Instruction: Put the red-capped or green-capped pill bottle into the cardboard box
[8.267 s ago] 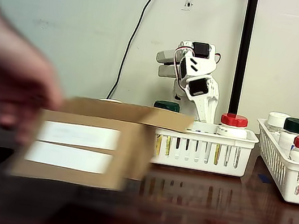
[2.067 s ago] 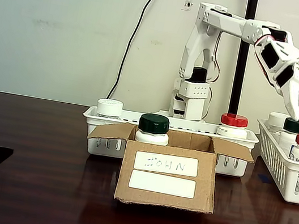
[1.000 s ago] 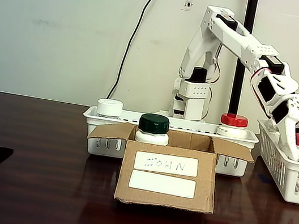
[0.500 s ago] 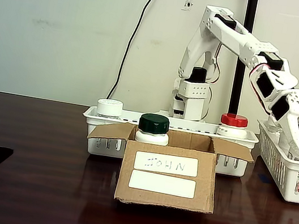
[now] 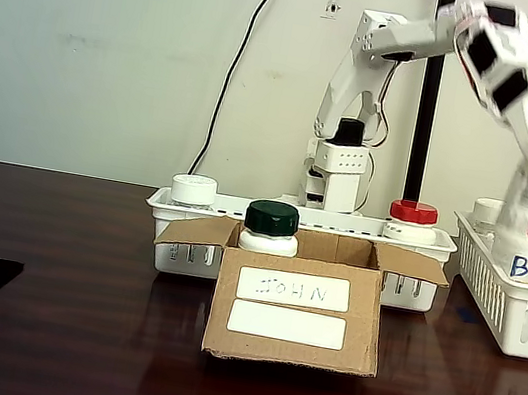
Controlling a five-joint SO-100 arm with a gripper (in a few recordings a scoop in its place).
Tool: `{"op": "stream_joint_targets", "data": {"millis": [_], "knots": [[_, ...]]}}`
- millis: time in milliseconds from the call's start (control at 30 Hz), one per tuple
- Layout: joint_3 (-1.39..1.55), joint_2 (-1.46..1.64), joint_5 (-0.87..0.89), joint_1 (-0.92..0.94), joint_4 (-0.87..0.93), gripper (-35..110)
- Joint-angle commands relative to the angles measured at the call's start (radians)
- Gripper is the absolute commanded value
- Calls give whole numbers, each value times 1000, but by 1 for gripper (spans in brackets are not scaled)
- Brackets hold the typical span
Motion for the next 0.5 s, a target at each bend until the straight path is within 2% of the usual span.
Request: {"op": "stream_joint_targets", "data": {"millis": [0,167,467], "knots": [[-267,95,26,57,164,0],[-382,101,87,184,285,0],[-388,41,144,419,302,0]]}}
